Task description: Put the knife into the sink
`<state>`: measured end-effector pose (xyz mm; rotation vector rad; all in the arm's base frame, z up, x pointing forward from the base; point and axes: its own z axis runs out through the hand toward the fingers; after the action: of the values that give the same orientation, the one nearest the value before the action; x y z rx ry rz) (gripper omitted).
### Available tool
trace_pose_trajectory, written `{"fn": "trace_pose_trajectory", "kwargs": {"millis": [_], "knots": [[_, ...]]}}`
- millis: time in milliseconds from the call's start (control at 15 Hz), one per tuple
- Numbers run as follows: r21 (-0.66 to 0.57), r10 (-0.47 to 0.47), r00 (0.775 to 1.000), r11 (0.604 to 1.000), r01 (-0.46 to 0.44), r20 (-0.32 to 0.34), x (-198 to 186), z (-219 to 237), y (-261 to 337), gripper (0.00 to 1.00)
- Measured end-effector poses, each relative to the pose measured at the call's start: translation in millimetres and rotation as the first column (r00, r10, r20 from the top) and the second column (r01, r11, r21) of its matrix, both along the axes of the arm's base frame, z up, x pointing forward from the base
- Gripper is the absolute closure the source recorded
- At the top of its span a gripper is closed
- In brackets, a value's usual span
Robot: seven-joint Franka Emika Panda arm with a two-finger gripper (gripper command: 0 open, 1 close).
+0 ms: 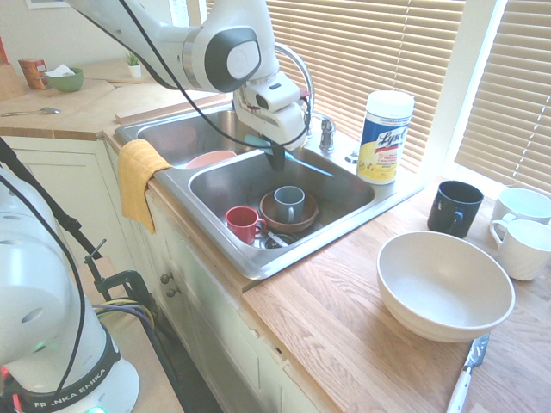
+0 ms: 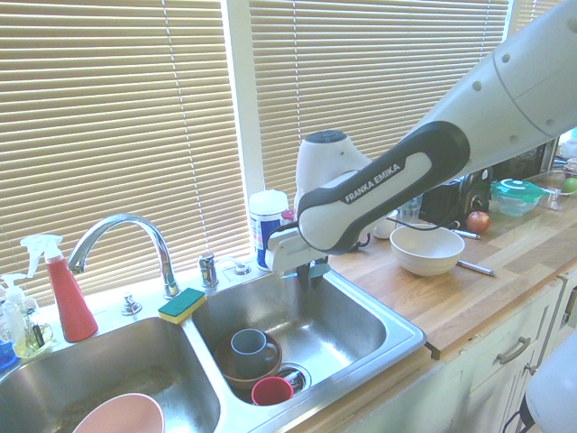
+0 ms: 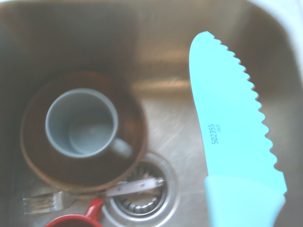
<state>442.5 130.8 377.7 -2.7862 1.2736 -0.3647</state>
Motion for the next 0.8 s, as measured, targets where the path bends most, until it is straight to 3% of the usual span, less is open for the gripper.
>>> {"fn": "trace_pose_trajectory", "kwargs": {"millis": [400, 800], "knots": [[0.017, -0.038, 0.999, 0.999, 0.039, -0.031, 20, -100, 14, 1.0], [0.026, -0.092, 0.992, 0.995, 0.094, -0.082, 47, -166, 12, 1.0]]}}
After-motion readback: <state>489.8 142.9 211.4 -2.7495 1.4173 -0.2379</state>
